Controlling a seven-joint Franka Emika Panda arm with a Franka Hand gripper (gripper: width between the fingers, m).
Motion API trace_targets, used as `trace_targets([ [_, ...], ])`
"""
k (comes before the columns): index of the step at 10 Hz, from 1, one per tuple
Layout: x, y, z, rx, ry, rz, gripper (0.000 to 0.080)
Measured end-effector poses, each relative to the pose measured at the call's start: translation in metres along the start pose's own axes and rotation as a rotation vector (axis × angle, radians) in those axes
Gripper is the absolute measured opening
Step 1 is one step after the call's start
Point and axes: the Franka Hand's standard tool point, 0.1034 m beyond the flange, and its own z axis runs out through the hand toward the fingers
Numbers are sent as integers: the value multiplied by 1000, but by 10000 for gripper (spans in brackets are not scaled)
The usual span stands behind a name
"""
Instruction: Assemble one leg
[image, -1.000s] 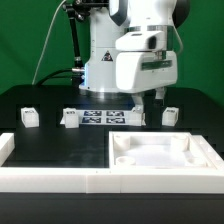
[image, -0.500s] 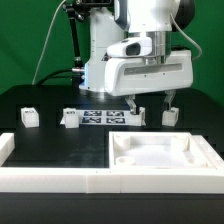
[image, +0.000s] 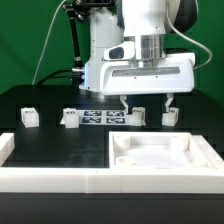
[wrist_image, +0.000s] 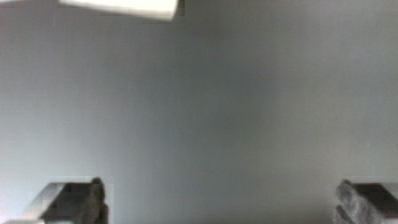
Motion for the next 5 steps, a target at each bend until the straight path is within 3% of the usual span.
trace_targets([
  [1,-8,-4,1,8,-3,143,648],
  [4,-21,-28,-5,28,-8,143,648],
  [5,-22,-26,-3,26,-32,132,648],
])
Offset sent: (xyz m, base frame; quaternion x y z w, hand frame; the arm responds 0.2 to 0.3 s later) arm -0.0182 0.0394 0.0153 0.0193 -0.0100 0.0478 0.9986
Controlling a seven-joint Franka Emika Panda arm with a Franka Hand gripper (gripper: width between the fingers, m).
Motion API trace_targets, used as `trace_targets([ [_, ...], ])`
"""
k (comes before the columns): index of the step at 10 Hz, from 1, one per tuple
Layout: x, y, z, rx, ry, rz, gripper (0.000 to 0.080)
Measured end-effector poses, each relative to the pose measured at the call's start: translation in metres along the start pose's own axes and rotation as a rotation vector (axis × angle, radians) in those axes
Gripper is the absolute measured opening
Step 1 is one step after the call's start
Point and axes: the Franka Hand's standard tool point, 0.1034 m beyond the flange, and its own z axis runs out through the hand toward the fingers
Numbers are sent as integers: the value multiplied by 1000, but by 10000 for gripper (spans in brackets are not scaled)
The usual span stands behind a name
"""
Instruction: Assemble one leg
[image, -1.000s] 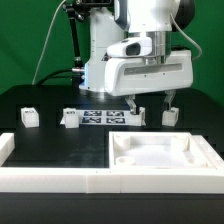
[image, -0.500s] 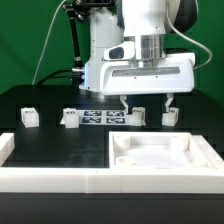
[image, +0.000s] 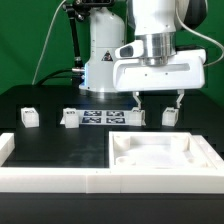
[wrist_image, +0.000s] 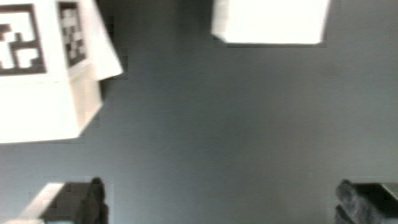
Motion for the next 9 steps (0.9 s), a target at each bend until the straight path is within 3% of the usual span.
trace_targets([
  [2,-2,1,2,-3,-39,3,648],
  [4,-8,-1,2,-5,-200,18,648],
  [6,-33,-15,-1,-12,-376,17,648],
  [9,-46,-23,-2,-1,-608,28,648],
])
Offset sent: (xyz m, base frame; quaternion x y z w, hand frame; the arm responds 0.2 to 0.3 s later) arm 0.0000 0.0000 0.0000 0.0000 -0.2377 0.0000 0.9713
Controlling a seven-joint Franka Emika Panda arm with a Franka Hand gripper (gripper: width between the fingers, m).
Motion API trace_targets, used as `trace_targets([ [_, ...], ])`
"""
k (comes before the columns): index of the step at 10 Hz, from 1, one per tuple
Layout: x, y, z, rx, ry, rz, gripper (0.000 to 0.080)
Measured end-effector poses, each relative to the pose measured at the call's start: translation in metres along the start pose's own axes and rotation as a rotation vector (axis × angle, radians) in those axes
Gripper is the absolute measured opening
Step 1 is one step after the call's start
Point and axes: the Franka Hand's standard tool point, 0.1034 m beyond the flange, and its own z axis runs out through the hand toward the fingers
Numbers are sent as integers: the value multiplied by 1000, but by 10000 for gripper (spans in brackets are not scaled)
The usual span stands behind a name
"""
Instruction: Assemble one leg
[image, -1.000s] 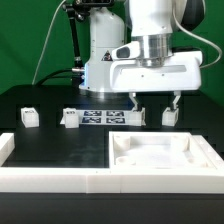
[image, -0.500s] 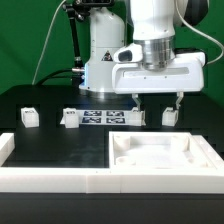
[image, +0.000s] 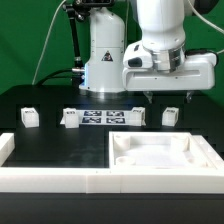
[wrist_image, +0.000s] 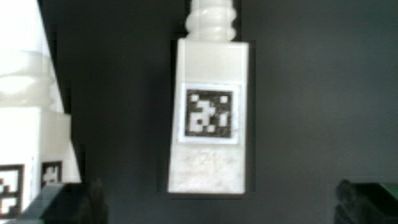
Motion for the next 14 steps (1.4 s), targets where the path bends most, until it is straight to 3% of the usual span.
trace_targets([
  [5,5,5,27,12,-304,37,648],
  [11,0,4,48,-17,-331,84,648],
  [13,0,4,48,-17,-332,84,387],
  [14,0,4,48,-17,-332,84,387],
])
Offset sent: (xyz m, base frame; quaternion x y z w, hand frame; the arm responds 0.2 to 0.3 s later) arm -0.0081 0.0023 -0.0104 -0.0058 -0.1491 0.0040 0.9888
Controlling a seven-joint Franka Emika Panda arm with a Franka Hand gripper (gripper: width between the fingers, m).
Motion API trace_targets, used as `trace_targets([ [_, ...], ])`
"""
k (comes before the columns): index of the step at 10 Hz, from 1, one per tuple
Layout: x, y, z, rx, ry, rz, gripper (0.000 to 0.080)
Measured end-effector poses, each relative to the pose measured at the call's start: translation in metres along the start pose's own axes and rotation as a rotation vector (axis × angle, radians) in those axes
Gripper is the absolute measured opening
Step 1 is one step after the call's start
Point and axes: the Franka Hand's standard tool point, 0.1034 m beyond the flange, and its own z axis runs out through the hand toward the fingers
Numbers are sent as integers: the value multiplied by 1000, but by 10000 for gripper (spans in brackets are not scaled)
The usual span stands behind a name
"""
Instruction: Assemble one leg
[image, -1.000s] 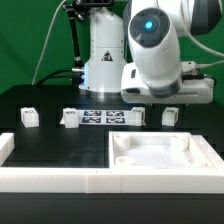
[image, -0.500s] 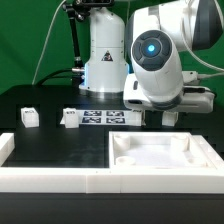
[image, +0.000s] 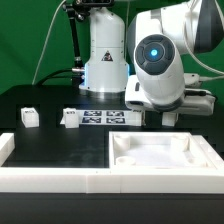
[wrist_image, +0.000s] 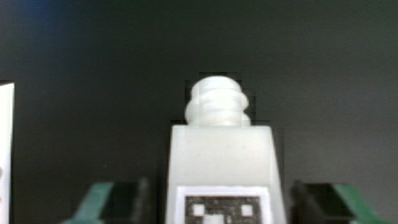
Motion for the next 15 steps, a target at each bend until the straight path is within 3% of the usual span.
trace_targets([
  [1,0,0,0,0,0,0,285],
  [7,-1,1,-3,1,-4,-17,285],
  [9,-15,1,-40,22,1,-93,287],
  [12,-25,-11,-82,13,86,-203,287],
  [14,-19,-11,-80,18,126,-196,287],
  [15,-13,-12,-85,21,256,-201,287],
])
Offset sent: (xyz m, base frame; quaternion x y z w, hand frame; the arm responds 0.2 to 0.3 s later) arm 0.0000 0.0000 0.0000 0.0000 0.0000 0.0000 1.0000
